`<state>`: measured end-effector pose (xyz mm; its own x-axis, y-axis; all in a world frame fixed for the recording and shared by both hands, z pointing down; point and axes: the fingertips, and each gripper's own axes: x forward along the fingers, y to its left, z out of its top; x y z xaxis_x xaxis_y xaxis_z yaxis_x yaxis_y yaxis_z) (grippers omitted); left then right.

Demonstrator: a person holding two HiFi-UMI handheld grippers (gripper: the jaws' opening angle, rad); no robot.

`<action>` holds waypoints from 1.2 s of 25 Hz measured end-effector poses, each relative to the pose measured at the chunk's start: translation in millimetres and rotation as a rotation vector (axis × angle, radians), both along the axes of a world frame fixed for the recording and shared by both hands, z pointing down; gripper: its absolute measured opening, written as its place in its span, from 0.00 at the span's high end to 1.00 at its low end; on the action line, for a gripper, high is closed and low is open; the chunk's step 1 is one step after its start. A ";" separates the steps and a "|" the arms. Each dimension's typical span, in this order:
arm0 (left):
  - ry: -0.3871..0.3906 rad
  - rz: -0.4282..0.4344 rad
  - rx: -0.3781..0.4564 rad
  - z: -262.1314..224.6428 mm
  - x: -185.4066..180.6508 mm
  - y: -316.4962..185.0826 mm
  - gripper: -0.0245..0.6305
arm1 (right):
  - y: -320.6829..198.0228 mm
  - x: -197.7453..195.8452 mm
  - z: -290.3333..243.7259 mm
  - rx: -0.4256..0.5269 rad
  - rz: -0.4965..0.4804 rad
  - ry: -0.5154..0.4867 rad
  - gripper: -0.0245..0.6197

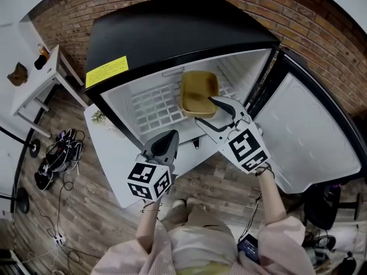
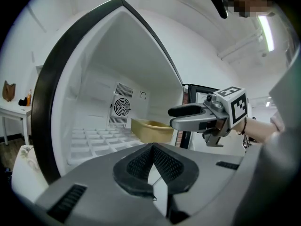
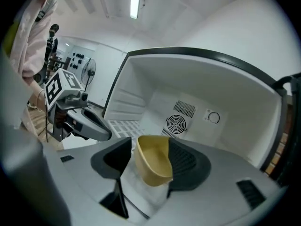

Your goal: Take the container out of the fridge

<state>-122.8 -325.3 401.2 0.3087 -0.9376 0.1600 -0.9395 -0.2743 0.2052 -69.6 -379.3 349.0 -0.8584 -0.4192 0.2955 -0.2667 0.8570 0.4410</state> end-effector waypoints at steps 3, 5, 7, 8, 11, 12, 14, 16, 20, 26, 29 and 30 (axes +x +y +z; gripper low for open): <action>0.003 0.012 -0.009 1.7 -1.6 -2.0 0.97 | -3.8 -8.0 7.8 0.006 -0.032 0.098 0.57; 0.005 0.023 -0.014 2.9 -1.0 -3.5 0.97 | -5.8 -9.9 15.1 0.010 -0.048 0.181 0.57; 0.008 0.035 -0.019 4.1 -0.3 -5.4 0.97 | -6.4 -11.8 23.7 0.017 -0.070 0.263 0.58; 0.010 0.039 -0.021 5.0 -0.1 -5.9 0.97 | -6.1 -12.3 28.0 0.019 -0.080 0.302 0.58; 0.015 0.050 -0.026 6.9 0.5 -6.5 0.97 | -4.5 -13.8 38.0 0.026 -0.105 0.394 0.58; 0.016 0.053 -0.027 7.1 1.0 -6.8 0.97 | -4.5 -14.5 39.9 0.031 -0.109 0.414 0.59; 0.018 0.061 -0.029 7.8 2.9 -7.4 0.97 | -5.0 -14.6 43.5 0.041 -0.112 0.450 0.65; 0.019 0.068 -0.029 8.0 4.1 -8.0 0.97 | -4.2 -14.6 48.4 0.046 -0.117 0.483 0.65; 0.020 0.073 -0.024 6.3 3.1 -9.0 0.97 | -2.6 -15.9 52.9 0.066 -0.126 0.524 0.73; 0.033 0.079 -0.017 4.0 3.0 -7.7 0.97 | -3.0 -14.6 53.6 0.091 -0.134 0.572 0.86; 0.037 0.080 -0.013 3.3 2.1 -7.1 0.97 | -3.7 -15.1 52.7 0.094 -0.133 0.574 0.88; 0.037 0.082 -0.012 3.0 1.9 -6.9 0.97 | -3.8 -15.2 52.3 0.092 -0.130 0.571 0.88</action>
<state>-120.9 -332.2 404.2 0.3898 -0.9072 0.1580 -0.9059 -0.3469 0.2429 -84.9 -383.0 401.3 -0.6202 -0.3669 0.6933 0.1395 0.8182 0.5578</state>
